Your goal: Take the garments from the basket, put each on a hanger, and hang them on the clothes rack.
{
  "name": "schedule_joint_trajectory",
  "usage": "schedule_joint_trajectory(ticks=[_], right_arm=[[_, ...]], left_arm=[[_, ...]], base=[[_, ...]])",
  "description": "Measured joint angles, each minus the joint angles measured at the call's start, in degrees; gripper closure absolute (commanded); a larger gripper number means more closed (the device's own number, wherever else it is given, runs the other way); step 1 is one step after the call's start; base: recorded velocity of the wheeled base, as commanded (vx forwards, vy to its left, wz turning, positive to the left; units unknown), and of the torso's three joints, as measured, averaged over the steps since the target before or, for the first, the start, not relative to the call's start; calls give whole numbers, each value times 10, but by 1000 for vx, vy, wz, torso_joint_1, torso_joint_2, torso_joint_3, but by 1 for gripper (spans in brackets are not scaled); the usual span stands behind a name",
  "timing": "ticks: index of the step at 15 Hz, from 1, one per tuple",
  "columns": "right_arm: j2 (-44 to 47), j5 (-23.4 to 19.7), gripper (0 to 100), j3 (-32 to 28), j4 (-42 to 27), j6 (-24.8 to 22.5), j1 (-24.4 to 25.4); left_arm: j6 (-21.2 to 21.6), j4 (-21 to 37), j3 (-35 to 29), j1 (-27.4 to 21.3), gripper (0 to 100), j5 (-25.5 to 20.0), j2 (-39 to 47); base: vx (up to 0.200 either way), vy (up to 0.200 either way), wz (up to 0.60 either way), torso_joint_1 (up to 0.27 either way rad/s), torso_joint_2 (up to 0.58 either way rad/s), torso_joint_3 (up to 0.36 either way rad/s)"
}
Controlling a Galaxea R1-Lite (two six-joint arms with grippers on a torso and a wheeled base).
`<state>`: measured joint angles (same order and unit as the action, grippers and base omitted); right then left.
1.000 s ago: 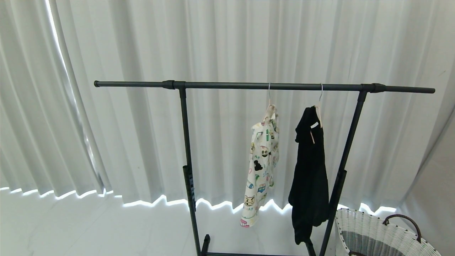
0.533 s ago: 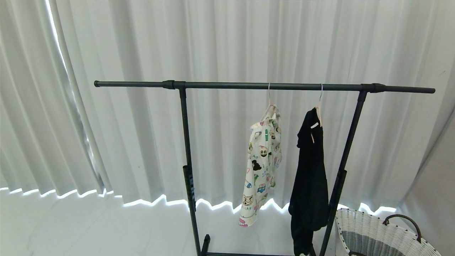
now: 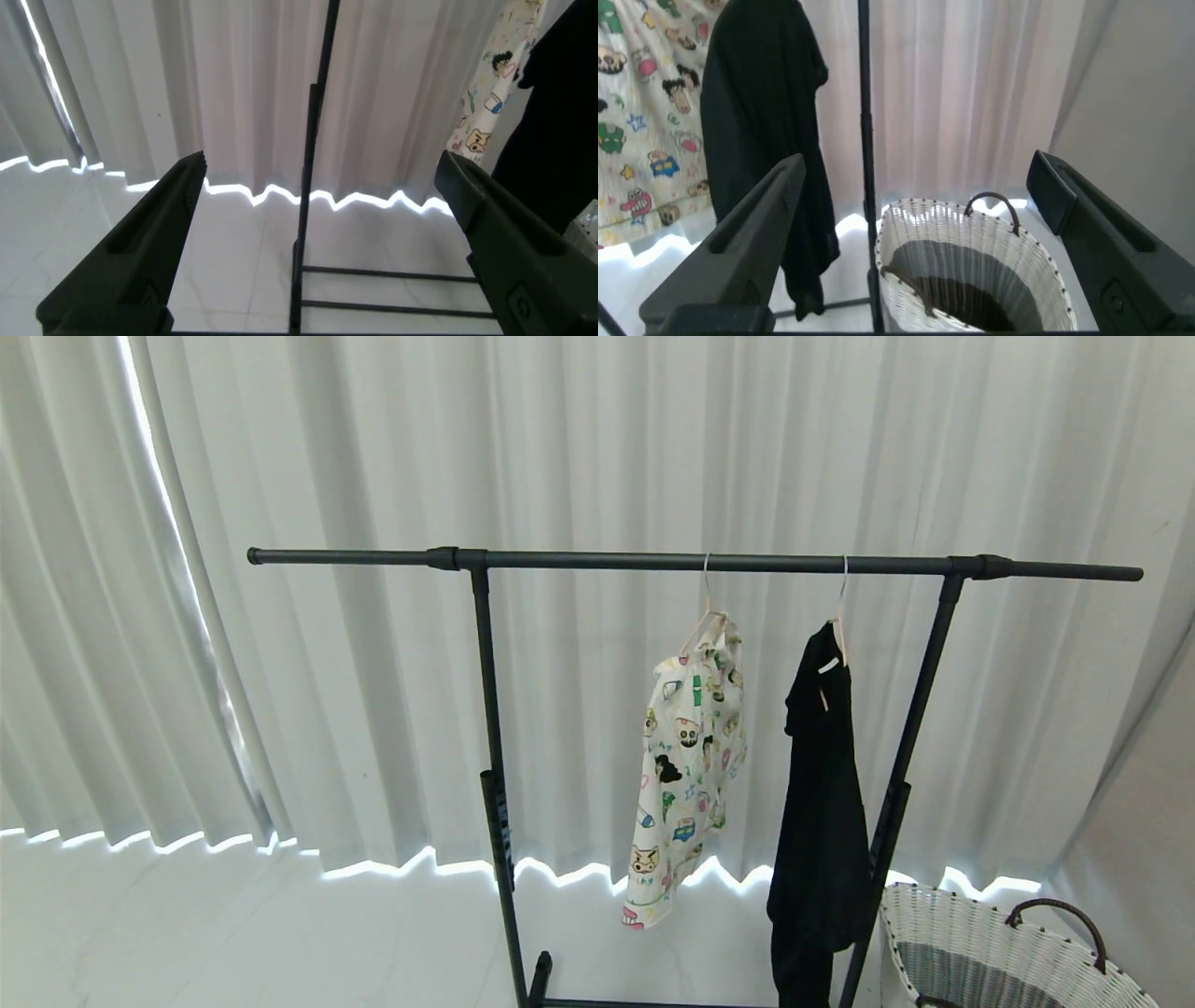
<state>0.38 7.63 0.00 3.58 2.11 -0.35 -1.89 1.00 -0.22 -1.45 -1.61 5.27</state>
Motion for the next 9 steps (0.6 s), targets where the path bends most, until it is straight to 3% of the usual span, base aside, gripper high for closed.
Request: schedule_joint_trajectory(ticks=[3,6,9], right_arm=[[-2,-11,0,0,-5,-10,-1],[-3,-69,0,0,-36,-31,0],[-3,-71,0,-1,-36,-13,1]], left_arm=[[0,0,0,10,0,0,-31],[2,0,0,15,0,1,-45],[2,0,0,15,0,0,-50]], base=[[0,0,0,0,0,0],[0,0,0,0,0,0],[0,0,0,0,0,0]])
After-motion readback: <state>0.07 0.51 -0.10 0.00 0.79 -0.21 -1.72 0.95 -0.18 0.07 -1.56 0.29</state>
